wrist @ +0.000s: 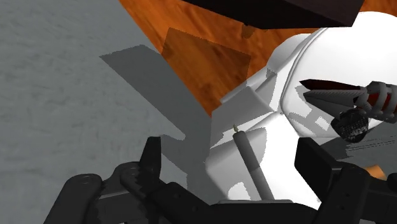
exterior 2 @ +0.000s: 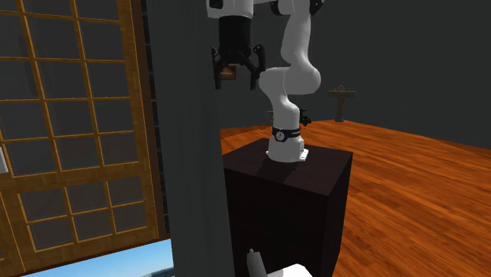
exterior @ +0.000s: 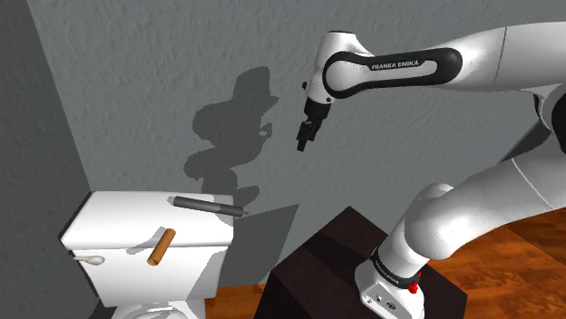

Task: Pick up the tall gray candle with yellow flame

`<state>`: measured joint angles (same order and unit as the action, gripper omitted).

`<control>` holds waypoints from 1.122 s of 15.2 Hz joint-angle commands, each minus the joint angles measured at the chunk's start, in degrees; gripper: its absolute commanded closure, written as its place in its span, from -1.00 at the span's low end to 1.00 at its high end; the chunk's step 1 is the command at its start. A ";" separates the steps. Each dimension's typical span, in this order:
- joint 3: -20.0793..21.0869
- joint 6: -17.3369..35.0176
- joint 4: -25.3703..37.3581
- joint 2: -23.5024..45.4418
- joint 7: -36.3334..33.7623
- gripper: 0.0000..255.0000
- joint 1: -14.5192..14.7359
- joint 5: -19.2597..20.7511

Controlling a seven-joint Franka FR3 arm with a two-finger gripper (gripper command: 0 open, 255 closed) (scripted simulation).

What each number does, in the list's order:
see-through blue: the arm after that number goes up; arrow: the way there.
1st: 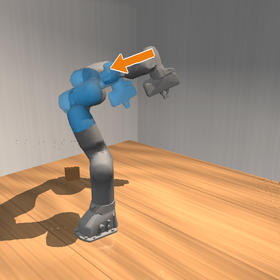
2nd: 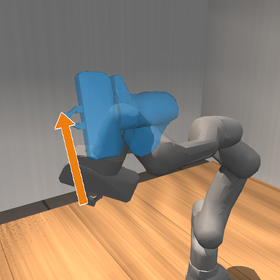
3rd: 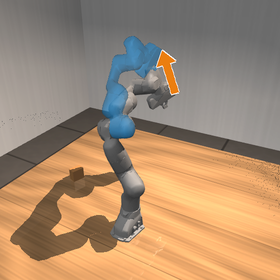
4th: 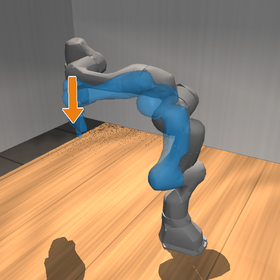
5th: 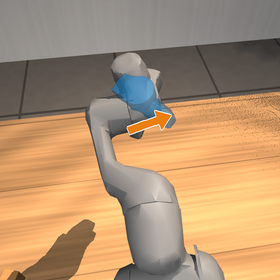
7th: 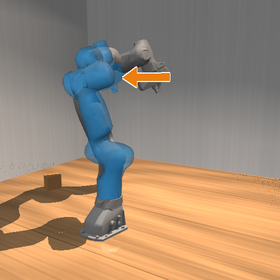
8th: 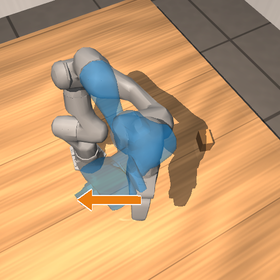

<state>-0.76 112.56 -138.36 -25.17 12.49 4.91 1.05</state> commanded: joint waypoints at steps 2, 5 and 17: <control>0.61 5.11 0.56 5.68 0.93 -1.00 1.00 -0.18; 1.35 9.78 1.56 11.47 1.67 -1.00 1.94 -0.24; 4.46 24.02 11.39 36.11 3.38 -1.00 5.25 1.73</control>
<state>3.38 135.52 -128.36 8.46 16.02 9.75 2.44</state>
